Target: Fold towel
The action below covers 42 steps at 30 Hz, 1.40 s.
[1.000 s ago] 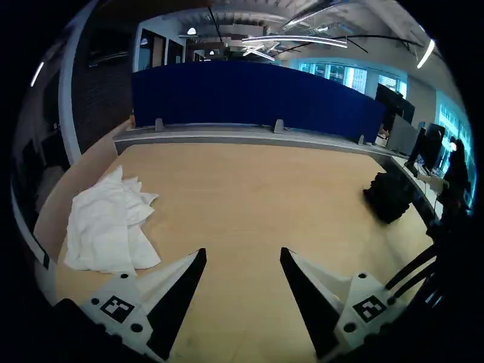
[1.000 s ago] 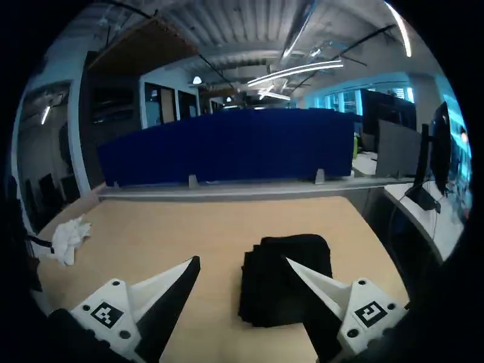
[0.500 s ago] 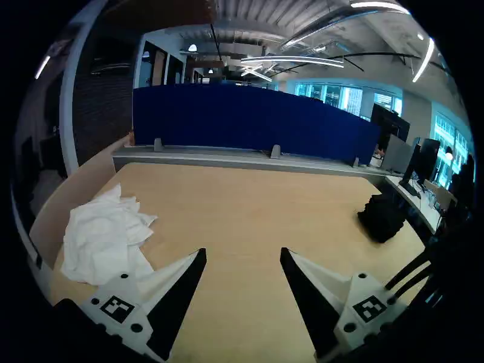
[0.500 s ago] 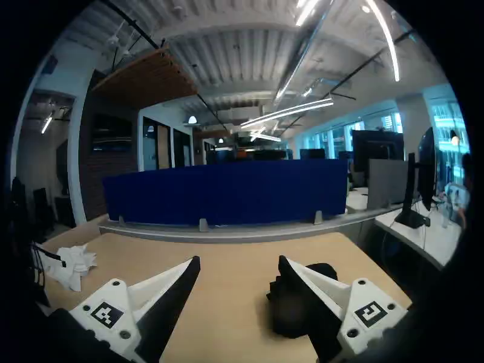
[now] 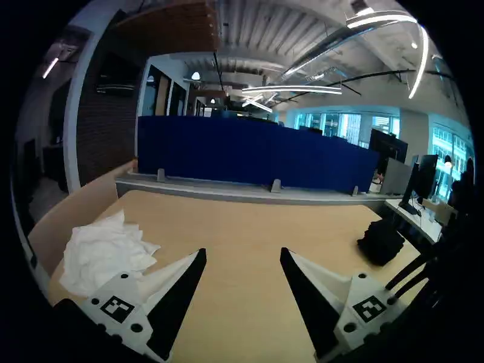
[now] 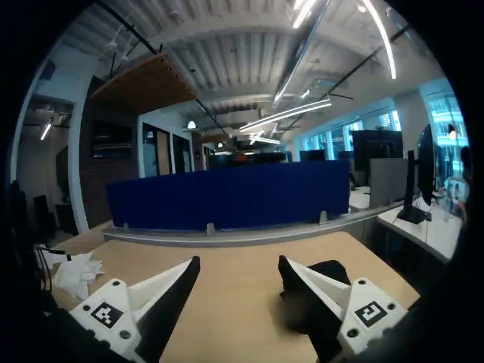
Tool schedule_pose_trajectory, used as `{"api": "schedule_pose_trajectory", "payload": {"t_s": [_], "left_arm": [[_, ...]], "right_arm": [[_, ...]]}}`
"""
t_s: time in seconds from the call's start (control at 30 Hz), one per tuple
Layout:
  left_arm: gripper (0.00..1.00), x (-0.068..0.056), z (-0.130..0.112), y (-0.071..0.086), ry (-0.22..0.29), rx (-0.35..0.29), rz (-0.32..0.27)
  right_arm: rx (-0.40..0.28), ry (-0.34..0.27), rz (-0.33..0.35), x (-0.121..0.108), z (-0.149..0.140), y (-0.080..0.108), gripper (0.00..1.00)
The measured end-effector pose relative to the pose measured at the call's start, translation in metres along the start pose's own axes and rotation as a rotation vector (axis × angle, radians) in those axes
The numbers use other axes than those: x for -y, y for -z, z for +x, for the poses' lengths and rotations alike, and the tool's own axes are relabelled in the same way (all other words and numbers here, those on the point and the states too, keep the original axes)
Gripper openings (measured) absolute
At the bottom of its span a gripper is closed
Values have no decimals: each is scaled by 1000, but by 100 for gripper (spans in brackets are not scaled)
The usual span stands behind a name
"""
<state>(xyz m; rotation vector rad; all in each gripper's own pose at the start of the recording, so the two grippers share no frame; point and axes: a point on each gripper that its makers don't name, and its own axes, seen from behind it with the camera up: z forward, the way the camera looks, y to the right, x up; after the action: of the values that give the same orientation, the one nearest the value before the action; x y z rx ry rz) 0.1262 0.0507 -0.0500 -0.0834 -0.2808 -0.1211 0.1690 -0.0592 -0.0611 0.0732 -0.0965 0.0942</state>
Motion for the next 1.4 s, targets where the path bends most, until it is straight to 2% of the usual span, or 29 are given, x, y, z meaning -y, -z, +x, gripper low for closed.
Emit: {"api": "schedule_pose_trajectory", "payload": {"t_s": [0.07,0.17,0.27,0.37,0.47,0.67,0.8,0.97,1.17,1.27,1.4], "left_arm": [[90,2,11,2,11,-49,0],[90,14,24,4,19,-109,30],[90,26,34,7,-7,-146,83],[90,26,39,8,-48,-166,102],[90,23,41,8,-68,-179,98],[90,25,37,6,-72,-197,103],[90,31,29,2,-73,-196,117],[90,37,26,-4,-116,-217,147],[90,32,24,-11,-175,-263,149],[90,32,20,-13,-183,-283,153],[90,38,8,-18,-180,-299,159]], "right_arm": [[5,-3,8,2,-1,0,100],[15,2,8,4,-4,-1,100],[27,15,15,8,-7,-2,100],[44,30,15,9,-12,-4,100],[54,35,18,12,-14,-5,100],[69,27,31,17,-16,-8,100],[75,5,50,22,-15,-9,100],[103,-9,52,22,-21,-13,100],[152,37,27,20,-35,-22,100],[175,58,37,23,-43,-26,100],[193,79,45,28,-49,-33,100]]}}
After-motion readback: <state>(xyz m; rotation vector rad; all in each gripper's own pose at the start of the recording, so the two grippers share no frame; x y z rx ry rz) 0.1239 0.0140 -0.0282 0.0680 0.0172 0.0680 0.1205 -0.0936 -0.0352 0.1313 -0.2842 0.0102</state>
